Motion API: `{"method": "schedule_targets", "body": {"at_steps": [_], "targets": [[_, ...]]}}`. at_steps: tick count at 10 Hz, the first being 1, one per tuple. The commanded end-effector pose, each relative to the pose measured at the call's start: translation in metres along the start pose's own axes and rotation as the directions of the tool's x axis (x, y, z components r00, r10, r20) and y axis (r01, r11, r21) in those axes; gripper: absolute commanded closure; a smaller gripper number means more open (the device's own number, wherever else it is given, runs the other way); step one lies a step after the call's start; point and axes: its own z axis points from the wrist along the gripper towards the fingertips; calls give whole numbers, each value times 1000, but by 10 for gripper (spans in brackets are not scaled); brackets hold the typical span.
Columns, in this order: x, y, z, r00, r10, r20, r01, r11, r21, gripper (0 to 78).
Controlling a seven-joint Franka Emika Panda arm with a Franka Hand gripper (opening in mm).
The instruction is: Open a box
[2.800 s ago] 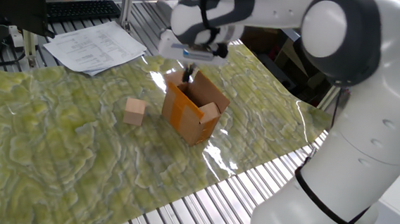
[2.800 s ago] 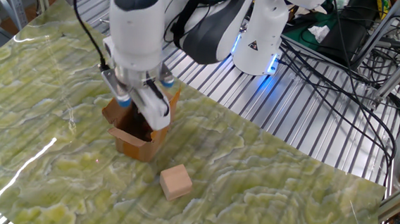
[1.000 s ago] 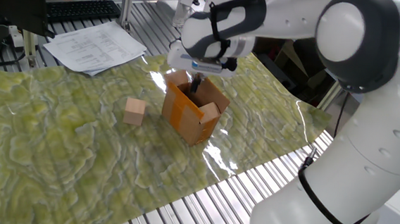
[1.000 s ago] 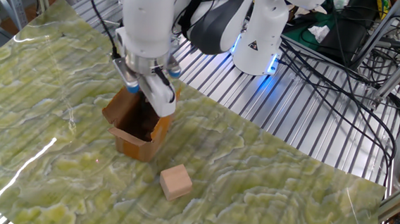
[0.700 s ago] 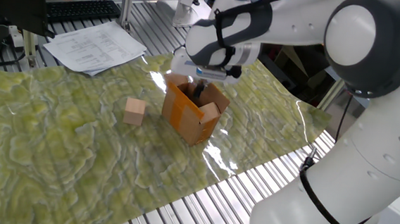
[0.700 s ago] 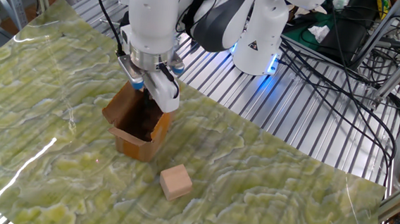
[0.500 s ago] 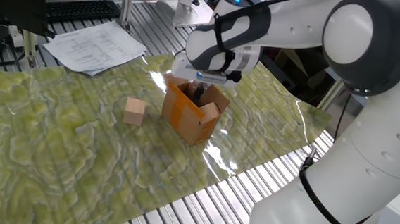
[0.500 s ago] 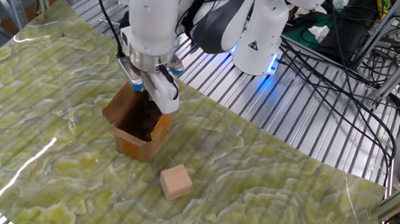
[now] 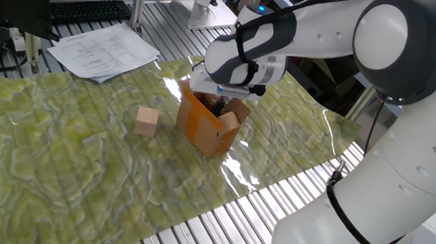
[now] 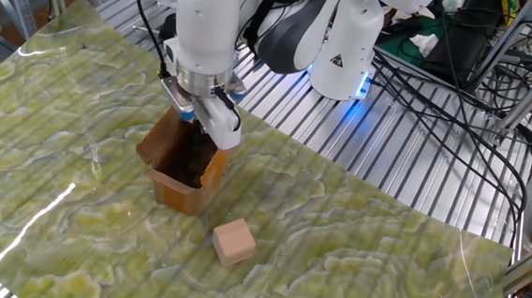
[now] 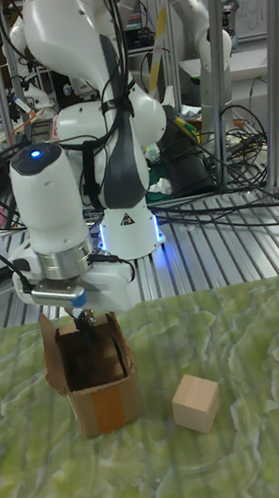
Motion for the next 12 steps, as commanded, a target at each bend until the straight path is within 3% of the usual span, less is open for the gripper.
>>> {"method": "schedule_targets", "body": {"at_steps": [1, 4, 9, 12], "targets": [[12, -11, 3, 1000, -12, 5, 12, 1000, 9, 776], [26, -23, 1, 1000, -19, 3, 19, 1000, 10, 776], [29, -22, -29, 1000, -12, -23, 12, 1000, 22, 776], [36, -27, -30, 999, -23, -27, 24, 999, 23, 776]]}}
